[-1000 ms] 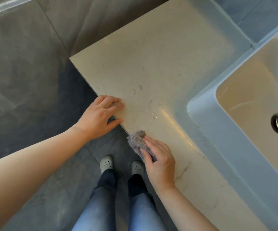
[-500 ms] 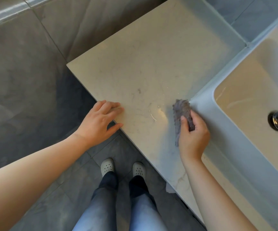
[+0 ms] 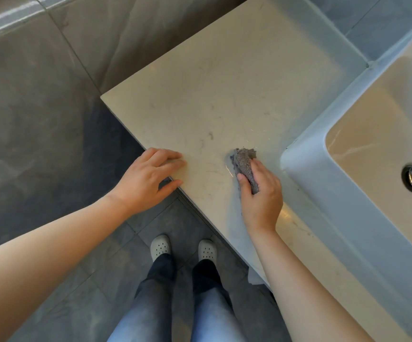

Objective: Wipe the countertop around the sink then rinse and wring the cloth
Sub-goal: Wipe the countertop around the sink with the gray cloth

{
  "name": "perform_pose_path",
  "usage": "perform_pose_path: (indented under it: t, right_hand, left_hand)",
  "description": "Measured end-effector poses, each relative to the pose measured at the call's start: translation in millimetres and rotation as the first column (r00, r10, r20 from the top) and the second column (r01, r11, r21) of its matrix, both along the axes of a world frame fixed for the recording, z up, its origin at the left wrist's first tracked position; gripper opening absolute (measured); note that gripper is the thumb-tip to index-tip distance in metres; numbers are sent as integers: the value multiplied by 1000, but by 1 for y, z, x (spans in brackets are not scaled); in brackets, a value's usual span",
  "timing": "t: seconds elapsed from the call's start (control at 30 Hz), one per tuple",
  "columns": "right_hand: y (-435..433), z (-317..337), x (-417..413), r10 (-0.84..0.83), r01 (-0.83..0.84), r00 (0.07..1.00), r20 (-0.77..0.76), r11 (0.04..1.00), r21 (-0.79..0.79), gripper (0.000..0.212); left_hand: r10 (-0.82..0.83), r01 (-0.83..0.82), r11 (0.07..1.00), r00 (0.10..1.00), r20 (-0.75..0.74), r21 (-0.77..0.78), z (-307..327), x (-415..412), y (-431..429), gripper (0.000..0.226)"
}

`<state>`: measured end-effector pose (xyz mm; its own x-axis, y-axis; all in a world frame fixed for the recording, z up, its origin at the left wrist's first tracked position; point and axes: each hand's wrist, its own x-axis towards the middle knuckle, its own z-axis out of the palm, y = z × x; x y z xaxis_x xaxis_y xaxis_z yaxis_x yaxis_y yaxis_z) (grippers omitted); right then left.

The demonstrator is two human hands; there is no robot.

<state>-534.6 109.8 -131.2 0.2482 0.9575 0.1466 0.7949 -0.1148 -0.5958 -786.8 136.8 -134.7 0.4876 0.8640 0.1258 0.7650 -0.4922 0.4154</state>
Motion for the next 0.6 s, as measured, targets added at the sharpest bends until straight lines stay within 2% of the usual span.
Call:
perform_pose_path:
  t: [0.1, 0.3, 0.43, 0.5, 0.6]
  right_hand:
    - [-9, 1, -9, 13, -13, 1000, -14, 1000, -1, 37]
    - [-58, 2, -49, 202, -203, 976, -80, 979, -9, 38]
    - [-67, 7, -59, 252, -256, 963, -100, 966, -25, 39]
    - [-69, 14, -63, 245, -270, 946, -214, 958, -96, 37]
    - [-70, 32, -66, 85, -195, 894, -440, 958, -211, 33]
  left_hand:
    - [-43, 43, 999, 999, -23, 1, 2, -3, 8, 40]
    - [18, -18, 1000, 999, 30, -9, 1, -10, 4, 34]
    - [7, -8, 1000, 999, -31, -28, 6, -33, 7, 39]
    - [-22, 19, 999, 998, -65, -46, 11, -39, 6, 42]
    - [-10, 5, 995, 998, -60, -95, 19, -40, 4, 38]
